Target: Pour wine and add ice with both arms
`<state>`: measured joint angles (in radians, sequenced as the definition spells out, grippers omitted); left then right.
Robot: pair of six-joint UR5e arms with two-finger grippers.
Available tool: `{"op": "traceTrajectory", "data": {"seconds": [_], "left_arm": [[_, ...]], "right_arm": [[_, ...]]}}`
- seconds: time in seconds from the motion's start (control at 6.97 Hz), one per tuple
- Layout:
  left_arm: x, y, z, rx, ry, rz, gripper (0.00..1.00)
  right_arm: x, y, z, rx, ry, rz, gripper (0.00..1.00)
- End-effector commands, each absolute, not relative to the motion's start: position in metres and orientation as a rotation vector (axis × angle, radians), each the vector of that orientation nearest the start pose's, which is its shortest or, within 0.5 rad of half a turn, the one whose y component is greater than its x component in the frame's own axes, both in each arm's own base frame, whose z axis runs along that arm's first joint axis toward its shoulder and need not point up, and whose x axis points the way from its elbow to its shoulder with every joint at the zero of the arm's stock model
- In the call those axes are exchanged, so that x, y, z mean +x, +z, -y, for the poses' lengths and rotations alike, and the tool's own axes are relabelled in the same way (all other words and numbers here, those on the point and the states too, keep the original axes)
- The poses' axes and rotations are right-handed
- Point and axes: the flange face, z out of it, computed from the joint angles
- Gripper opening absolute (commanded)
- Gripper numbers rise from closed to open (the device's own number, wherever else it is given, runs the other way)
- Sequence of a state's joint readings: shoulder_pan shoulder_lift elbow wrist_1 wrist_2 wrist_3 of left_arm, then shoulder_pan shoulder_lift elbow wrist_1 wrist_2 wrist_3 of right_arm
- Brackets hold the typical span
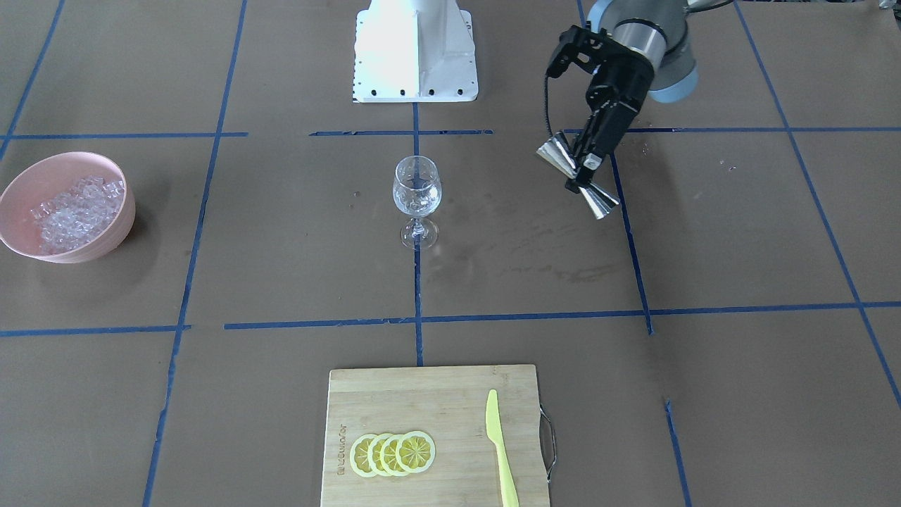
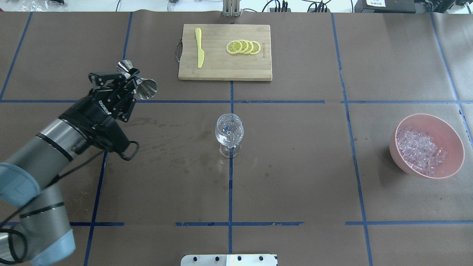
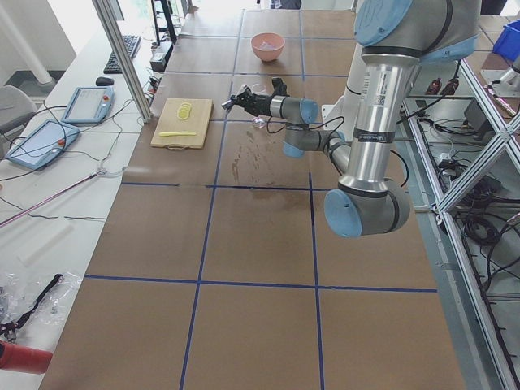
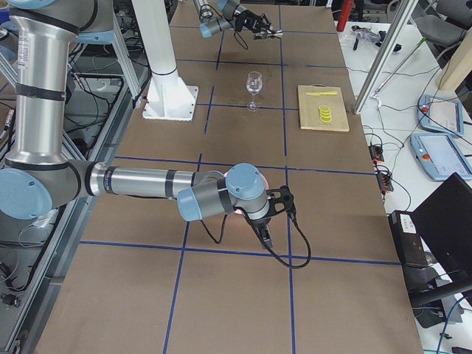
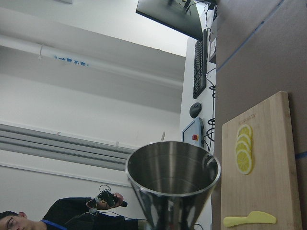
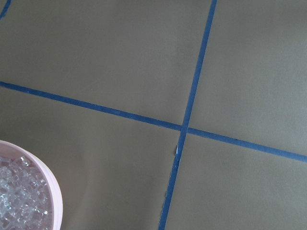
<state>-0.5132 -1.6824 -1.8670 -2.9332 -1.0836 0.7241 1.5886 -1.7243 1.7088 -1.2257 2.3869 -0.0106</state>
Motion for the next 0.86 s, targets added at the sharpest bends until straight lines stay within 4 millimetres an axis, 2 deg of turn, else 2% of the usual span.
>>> {"op": "traceTrajectory", "data": {"seconds": [0.0, 0.14, 0.29, 0.43, 0.72], "left_arm": [[0.216, 0.395, 0.396, 1.780, 0.958, -0.159, 0.00], [0.199, 0.425, 0.386, 1.742, 0.897, -0.280, 0.00], [0.200, 0.447, 0.386, 1.684, 0.792, -0.418, 0.00], [0.202, 0.462, 0.388, 1.597, 0.631, -0.593, 0.00], [0.209, 0.493, 0.389, 1.342, 0.325, -0.914, 0.00]], "right_arm": [[0.068, 0.621, 0.443, 0.322, -0.129, 0.804, 1.00], [0.068, 0.620, 0.443, 0.324, -0.129, 0.804, 1.00], [0.068, 0.620, 0.443, 0.324, -0.129, 0.804, 1.00], [0.068, 0.619, 0.443, 0.325, -0.130, 0.804, 1.00], [0.068, 0.618, 0.443, 0.327, -0.131, 0.804, 1.00]]}}
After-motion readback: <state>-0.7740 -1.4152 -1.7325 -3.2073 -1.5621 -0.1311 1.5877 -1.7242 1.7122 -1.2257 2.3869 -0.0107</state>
